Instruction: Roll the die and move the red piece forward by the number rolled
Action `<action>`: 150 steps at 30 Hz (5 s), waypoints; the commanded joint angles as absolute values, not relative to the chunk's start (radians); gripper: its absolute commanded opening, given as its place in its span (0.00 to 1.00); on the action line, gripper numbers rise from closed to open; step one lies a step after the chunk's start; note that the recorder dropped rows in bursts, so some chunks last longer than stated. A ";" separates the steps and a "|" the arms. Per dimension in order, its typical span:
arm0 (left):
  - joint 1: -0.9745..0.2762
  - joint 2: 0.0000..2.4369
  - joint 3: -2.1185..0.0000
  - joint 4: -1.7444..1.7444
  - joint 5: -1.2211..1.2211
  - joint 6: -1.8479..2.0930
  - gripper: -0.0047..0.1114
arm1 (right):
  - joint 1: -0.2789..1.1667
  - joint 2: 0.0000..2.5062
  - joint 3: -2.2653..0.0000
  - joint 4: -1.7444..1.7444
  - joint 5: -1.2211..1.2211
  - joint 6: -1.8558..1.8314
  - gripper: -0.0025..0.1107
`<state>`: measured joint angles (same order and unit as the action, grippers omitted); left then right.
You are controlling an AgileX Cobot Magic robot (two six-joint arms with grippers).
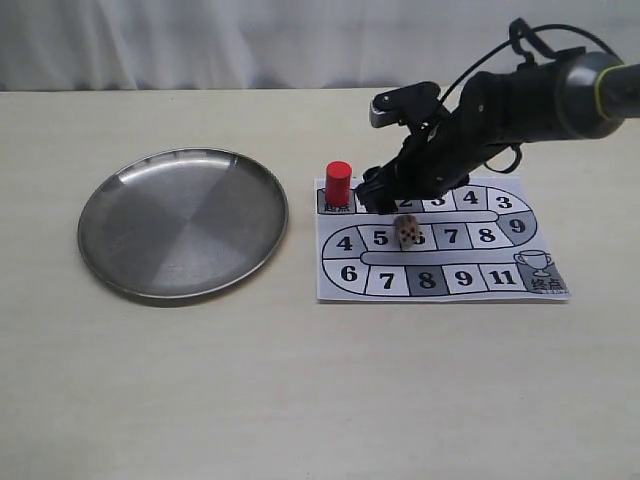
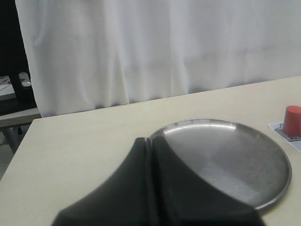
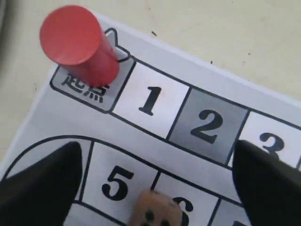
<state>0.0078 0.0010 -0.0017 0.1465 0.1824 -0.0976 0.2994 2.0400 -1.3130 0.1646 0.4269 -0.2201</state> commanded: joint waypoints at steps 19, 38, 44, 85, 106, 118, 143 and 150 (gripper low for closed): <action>-0.001 0.000 0.000 0.144 0.173 -0.099 0.04 | 0.292 1.858 -1.167 0.142 0.625 -0.223 0.06; -0.001 0.000 0.000 0.144 0.173 -0.099 0.04 | 0.396 1.854 -1.297 0.178 0.589 -0.231 0.06; -0.001 0.000 0.000 0.144 0.173 -0.099 0.04 | 0.425 1.898 -1.373 0.134 0.550 -0.162 0.32; -0.001 0.000 0.000 0.144 0.173 -0.099 0.04 | 0.375 2.298 -1.650 0.232 0.406 -0.187 0.06; -0.001 0.000 0.000 0.144 0.173 -0.099 0.04 | 0.312 2.054 -1.614 0.140 0.509 -0.179 0.06; -0.001 0.000 0.000 0.144 0.173 -0.099 0.04 | 0.316 2.277 -1.470 0.148 0.274 -0.179 0.06; -0.001 0.000 0.000 0.144 0.173 -0.099 0.04 | 0.277 2.024 -1.474 0.113 0.342 -0.179 0.06; -0.001 0.000 0.000 0.144 0.173 -0.099 0.04 | 0.232 2.056 -1.470 0.119 0.395 -0.179 0.06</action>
<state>0.0078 0.0010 -0.0017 0.1465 0.1824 -0.0976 0.2442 2.0267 -1.4756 0.1260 0.3630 -0.1747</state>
